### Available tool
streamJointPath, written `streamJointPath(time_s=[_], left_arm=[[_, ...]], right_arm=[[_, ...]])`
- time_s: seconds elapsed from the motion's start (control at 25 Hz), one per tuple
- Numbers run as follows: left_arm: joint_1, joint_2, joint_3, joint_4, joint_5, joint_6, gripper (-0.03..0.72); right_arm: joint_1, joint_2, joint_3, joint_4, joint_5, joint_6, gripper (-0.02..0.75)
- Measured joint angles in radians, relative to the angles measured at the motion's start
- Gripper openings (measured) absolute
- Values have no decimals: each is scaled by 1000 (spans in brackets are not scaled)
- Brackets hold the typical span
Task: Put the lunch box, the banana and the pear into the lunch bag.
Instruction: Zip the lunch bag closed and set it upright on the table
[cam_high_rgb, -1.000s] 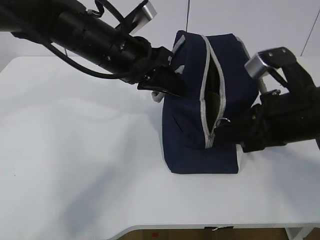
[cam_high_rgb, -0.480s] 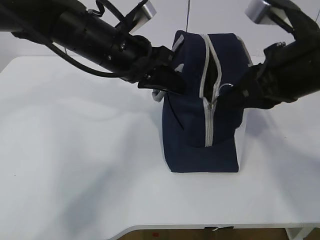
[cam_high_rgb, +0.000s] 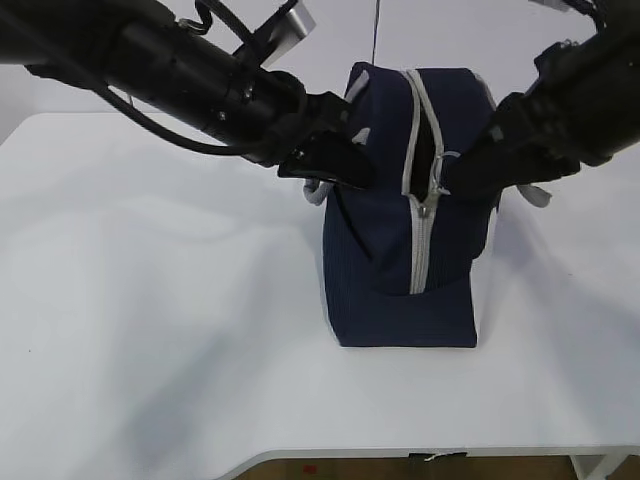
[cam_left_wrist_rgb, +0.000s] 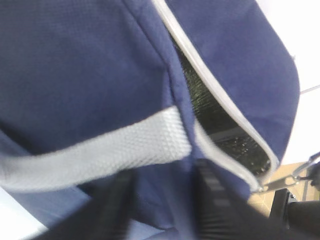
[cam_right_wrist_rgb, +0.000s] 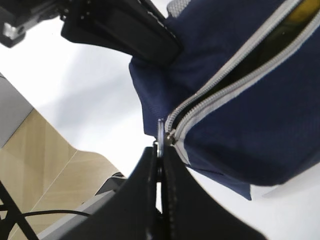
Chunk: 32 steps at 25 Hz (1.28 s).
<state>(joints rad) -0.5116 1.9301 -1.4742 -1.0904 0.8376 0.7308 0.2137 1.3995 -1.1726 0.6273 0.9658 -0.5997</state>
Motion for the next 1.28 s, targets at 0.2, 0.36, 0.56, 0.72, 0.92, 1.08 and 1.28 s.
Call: streamJointPath(time_s=[0.2, 0.36, 0.56, 0.72, 0.92, 1.08, 1.28], left_arm=[[0, 0, 0, 0, -4, 0, 156], [0, 0, 0, -2, -6, 0, 412], [0, 0, 0, -31, -6, 38, 507], [0, -34, 0, -33, -31, 72, 515], [0, -115, 16, -33, -34, 104, 517], [0, -200, 136, -81, -88, 193, 517], [0, -304, 365, -314, -201, 490, 517]], right_arm=[[0, 20, -4, -6, 9, 4, 6], [0, 20, -5, -8, 9, 6, 6], [0, 20, -5, -10, 11, 8, 6], [0, 20, -5, -10, 13, 10, 6], [0, 20, -5, -12, 13, 10, 6], [0, 20, -5, -20, 13, 10, 6], [0, 20, -5, -22, 13, 10, 6]])
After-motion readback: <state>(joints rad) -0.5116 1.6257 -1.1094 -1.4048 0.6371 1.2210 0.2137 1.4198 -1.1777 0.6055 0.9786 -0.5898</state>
